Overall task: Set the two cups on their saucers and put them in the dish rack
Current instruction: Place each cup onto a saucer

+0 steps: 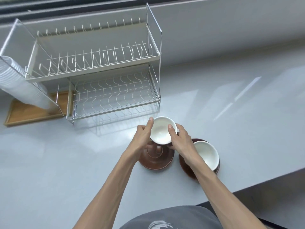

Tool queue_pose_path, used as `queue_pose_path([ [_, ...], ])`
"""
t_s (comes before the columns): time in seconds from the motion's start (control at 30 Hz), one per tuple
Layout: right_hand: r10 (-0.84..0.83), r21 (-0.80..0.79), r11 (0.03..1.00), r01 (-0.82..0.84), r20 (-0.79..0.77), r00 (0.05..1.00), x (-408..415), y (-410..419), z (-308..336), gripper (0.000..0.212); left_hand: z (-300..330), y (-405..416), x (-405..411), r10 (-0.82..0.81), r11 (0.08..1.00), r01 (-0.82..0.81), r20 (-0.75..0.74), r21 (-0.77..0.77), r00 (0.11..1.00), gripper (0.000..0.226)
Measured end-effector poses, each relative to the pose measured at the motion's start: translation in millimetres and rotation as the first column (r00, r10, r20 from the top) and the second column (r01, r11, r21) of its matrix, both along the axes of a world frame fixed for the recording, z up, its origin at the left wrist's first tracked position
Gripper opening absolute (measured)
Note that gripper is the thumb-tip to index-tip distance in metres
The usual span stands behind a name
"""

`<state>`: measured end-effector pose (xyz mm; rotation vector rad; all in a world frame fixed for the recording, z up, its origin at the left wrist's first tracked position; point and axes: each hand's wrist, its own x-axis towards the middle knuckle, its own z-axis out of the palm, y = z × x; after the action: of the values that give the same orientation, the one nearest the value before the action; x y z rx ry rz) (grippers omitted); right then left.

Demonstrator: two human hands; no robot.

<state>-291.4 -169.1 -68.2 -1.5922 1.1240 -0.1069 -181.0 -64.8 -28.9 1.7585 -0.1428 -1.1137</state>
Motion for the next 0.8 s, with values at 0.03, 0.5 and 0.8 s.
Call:
queue_pose_path([
  [0.03, 0.007, 0.006, 1.0, -0.007, 0.0, 1.0, -1.4, 5.1, -1.7, 0.074, -2.7, 5.8, -1.1, 0.009, 1.0, -0.009, -0.004, 0.003, 1.0, 0.047],
  [0.5, 0.031, 0.006, 1.0, -0.031, -0.012, 0.999, -18.8, 42.4, -16.3, 0.07, -19.3, 41.8, -22.4, 0.086, 0.995, -0.082, -0.065, 0.056, 0.994, 0.079],
  [0.8, 0.047, 0.011, 0.999, -0.047, -0.003, 0.999, -22.1, 44.9, -13.6, 0.068, -22.7, 48.8, -26.1, 0.083, 0.994, -0.078, -0.064, 0.081, 0.995, 0.064],
])
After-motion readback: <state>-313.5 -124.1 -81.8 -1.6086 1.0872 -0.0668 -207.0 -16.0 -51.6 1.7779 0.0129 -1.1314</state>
